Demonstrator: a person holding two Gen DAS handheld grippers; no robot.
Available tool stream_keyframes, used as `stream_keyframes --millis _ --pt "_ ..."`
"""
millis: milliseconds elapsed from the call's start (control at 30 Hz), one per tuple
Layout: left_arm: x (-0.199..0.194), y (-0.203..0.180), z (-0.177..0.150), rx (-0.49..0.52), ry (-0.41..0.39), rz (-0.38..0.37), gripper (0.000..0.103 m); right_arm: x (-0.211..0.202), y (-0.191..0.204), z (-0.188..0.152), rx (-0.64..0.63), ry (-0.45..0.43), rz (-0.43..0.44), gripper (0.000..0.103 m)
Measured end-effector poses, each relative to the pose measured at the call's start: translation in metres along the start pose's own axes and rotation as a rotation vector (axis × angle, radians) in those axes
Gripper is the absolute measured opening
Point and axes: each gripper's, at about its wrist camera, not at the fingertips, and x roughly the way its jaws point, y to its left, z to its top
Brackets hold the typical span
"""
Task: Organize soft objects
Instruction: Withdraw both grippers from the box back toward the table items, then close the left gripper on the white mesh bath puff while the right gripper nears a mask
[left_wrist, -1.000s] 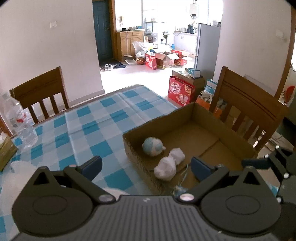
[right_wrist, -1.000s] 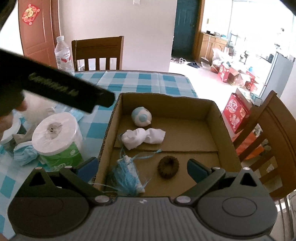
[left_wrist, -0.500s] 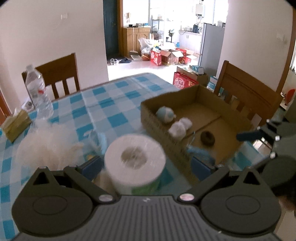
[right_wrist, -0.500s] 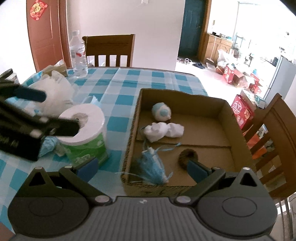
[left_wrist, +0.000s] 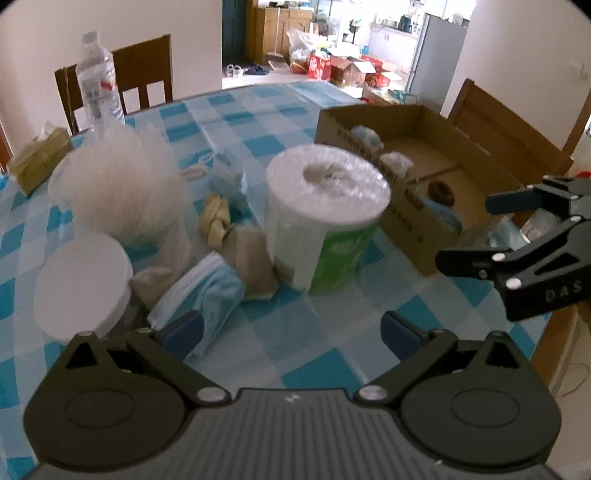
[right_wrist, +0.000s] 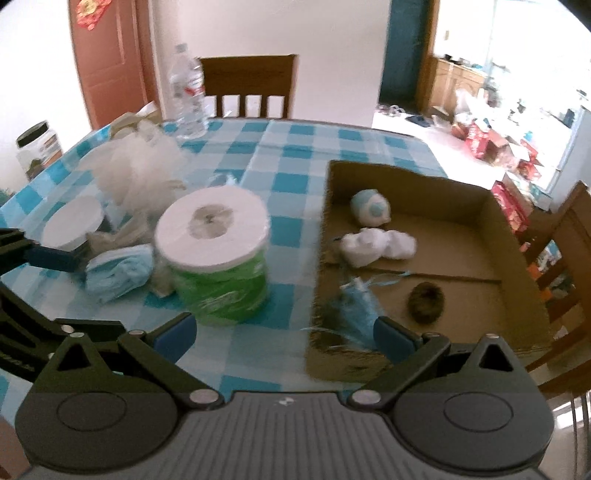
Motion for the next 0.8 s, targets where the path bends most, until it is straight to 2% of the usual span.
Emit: stream_keyframes --millis 267,467,800 --pt "0.005 0.021 -0.013 0.008 0.034 0.001 0.101 0.008 0.036 -0.003 -0.088 0.033 0.066 0.103" --pt "0.005 0.032 -0.018 0.069 0.045 0.037 0.101 0.017 0.058 -0.003 -0.135 0.062 0.097 0.103" --pt "0.000 0.042 -0.006 0.159 0.022 0.021 0.101 0.031 0.072 -0.001 -0.122 0.100 0.102 0.103"
